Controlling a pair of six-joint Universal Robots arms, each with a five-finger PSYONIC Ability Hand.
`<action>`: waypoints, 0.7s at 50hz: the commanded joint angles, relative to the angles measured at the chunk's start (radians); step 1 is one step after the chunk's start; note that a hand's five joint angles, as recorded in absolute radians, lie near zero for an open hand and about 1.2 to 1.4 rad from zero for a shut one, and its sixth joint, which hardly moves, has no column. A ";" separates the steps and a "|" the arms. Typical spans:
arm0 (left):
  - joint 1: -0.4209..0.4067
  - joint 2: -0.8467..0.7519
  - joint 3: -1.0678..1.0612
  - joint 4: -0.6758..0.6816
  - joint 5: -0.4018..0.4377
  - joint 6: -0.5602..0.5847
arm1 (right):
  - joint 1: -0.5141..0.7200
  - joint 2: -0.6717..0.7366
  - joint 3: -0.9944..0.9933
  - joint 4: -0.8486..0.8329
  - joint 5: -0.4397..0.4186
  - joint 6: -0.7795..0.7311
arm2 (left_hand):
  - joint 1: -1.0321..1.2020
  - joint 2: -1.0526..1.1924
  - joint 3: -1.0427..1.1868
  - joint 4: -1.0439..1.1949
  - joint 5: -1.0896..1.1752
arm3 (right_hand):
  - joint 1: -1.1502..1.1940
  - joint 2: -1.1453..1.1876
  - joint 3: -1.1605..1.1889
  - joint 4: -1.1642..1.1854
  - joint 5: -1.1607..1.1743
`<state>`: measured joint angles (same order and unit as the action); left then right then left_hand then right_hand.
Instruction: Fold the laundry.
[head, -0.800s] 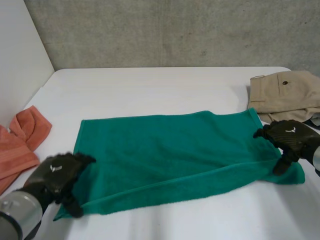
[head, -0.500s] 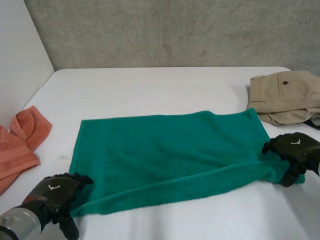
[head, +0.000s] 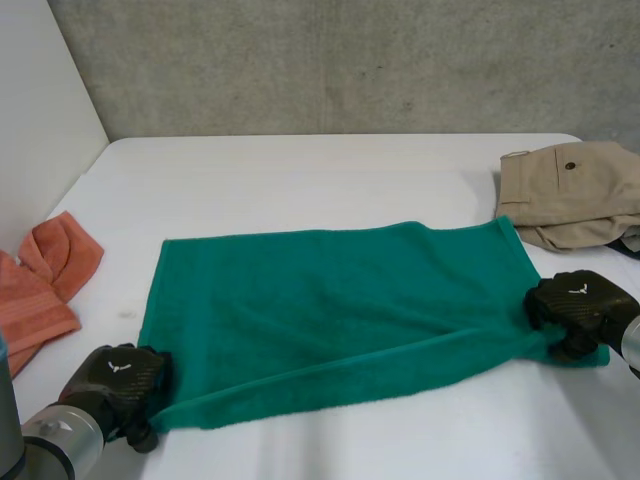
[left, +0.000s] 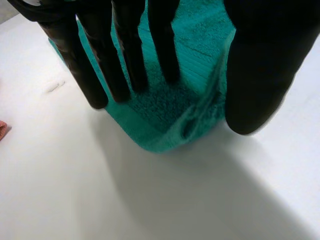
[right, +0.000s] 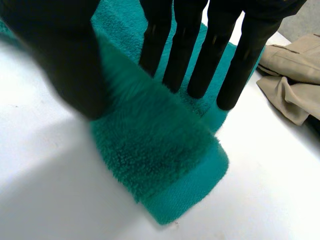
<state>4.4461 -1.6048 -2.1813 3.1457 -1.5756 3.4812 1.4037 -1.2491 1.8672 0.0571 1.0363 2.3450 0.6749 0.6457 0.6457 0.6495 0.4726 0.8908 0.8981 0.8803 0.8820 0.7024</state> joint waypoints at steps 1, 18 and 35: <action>-0.007 0.017 0.014 -0.016 -0.024 0.007 | 0.000 -0.009 -0.008 0.041 0.007 -0.026 | 0.721 0.751 0.751 0.747 0.749 | 0.505 0.498 0.516 0.514 0.519; 0.039 0.286 0.080 -0.474 0.144 0.329 | -0.126 -0.109 -0.071 0.624 0.042 -0.638 | 0.721 0.751 0.751 0.747 0.749 | 0.505 0.498 0.516 0.514 0.519; -0.017 -0.209 0.449 0.120 0.079 0.208 | 0.052 0.030 -0.234 0.022 0.033 -0.142 | 0.721 0.751 0.751 0.747 0.749 | 0.505 0.498 0.516 0.514 0.519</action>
<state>4.4544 -1.6287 -1.8759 3.1142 -1.4357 3.6994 1.4116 -1.2400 1.6340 0.3091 1.0447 2.0796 1.1698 1.1955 1.1893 1.1990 0.9821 1.1250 1.1766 1.1838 1.1960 0.9876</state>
